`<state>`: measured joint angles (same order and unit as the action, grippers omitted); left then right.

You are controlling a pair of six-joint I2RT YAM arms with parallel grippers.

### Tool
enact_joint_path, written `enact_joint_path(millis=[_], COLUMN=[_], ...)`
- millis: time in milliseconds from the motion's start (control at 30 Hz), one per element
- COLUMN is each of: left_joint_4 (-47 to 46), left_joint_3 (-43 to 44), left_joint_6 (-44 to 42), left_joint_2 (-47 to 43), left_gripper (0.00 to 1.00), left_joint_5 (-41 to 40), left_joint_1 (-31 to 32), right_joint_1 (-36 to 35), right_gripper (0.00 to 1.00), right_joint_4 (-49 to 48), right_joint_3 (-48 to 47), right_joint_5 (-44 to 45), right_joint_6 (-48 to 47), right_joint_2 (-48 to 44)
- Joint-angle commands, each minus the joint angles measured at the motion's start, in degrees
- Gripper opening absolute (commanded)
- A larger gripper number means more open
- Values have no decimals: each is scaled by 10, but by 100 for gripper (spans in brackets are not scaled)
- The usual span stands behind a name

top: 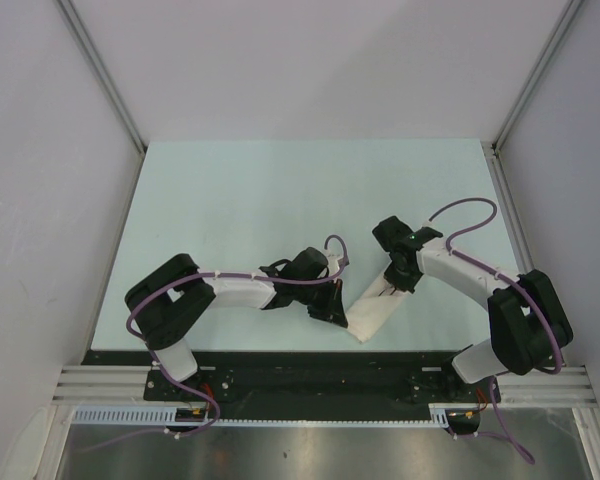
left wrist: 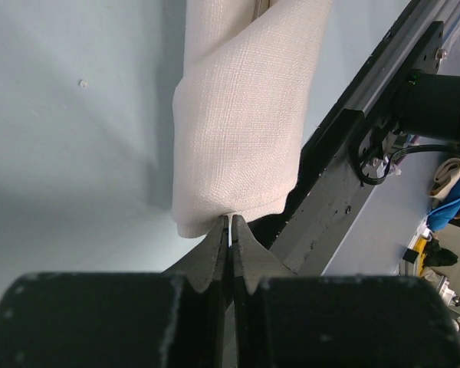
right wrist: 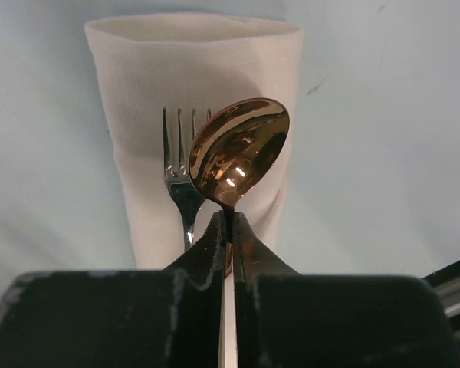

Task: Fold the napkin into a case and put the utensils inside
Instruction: Insert the spoon into the folded napkin.

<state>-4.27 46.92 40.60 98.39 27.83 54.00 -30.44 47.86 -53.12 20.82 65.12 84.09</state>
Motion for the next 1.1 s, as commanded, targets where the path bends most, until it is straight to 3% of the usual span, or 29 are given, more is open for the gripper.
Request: enact_joint_path(millis=[0, 533, 700, 867, 1067], left_joint_4=[-20, -16, -15, -16, -7], left_joint_3=[-2, 2, 2, 2, 4], left_joint_6=[8, 4, 4, 3, -6], left_joint_2=[-4, -6, -7, -6, -14], left_gripper=[7, 7, 7, 7, 7], left_joint_5=[13, 13, 12, 13, 4], left_joint_1=[4, 4, 4, 4, 4], right_joint_1=[-9, -15, -11, -11, -10], right_gripper=[0, 0, 11, 39, 41], right_joint_4=[26, 7, 7, 10, 22], right_joint_3=[-6, -1, -2, 1, -14], right_joint_5=[-2, -22, -25, -21, -17], right_joint_6=[25, 11, 7, 5, -4], right_joint_2=[-11, 23, 23, 9, -16])
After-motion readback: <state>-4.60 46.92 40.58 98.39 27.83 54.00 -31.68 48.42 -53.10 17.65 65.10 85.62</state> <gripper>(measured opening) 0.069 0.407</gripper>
